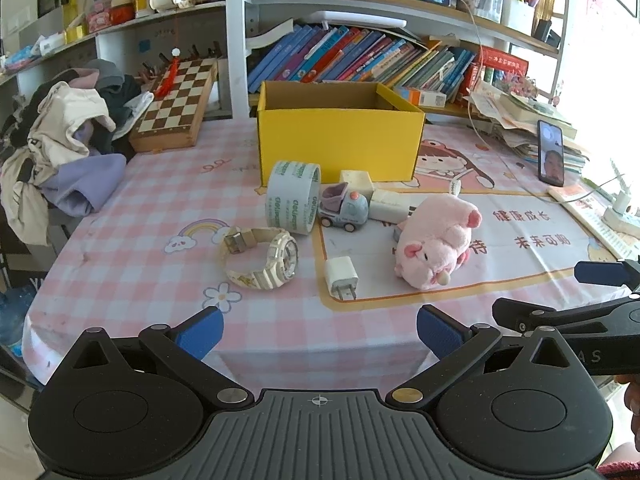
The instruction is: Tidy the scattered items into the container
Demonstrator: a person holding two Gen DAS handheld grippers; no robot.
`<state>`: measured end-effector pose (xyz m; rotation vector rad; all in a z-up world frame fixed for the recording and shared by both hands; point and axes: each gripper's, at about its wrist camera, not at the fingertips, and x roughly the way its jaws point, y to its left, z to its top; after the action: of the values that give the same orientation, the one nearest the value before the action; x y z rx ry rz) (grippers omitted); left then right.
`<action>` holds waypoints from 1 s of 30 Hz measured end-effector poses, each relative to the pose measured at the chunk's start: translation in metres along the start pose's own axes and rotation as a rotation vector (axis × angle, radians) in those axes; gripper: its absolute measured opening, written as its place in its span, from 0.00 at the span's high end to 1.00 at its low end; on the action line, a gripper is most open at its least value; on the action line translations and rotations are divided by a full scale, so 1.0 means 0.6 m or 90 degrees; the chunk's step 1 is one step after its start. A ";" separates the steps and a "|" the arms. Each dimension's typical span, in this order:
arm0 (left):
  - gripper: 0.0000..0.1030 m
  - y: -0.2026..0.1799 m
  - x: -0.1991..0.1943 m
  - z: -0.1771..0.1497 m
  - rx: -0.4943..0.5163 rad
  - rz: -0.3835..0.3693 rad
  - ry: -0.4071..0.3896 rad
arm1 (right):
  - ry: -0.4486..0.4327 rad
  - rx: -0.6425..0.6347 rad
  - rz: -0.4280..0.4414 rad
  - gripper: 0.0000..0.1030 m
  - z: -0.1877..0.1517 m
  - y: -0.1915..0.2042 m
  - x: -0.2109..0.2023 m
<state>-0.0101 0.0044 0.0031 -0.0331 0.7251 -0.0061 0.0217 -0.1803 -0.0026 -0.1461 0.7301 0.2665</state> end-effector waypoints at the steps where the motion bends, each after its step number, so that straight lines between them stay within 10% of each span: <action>1: 0.00 0.000 0.000 0.000 0.001 -0.001 0.001 | 0.000 0.000 0.000 0.00 0.000 0.000 0.000; 30: 0.00 0.009 -0.007 0.001 -0.001 0.001 0.001 | -0.008 -0.001 0.009 0.00 0.000 0.008 -0.007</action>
<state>-0.0127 0.0101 0.0062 -0.0340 0.7268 -0.0049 0.0173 -0.1767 0.0000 -0.1401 0.7189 0.2814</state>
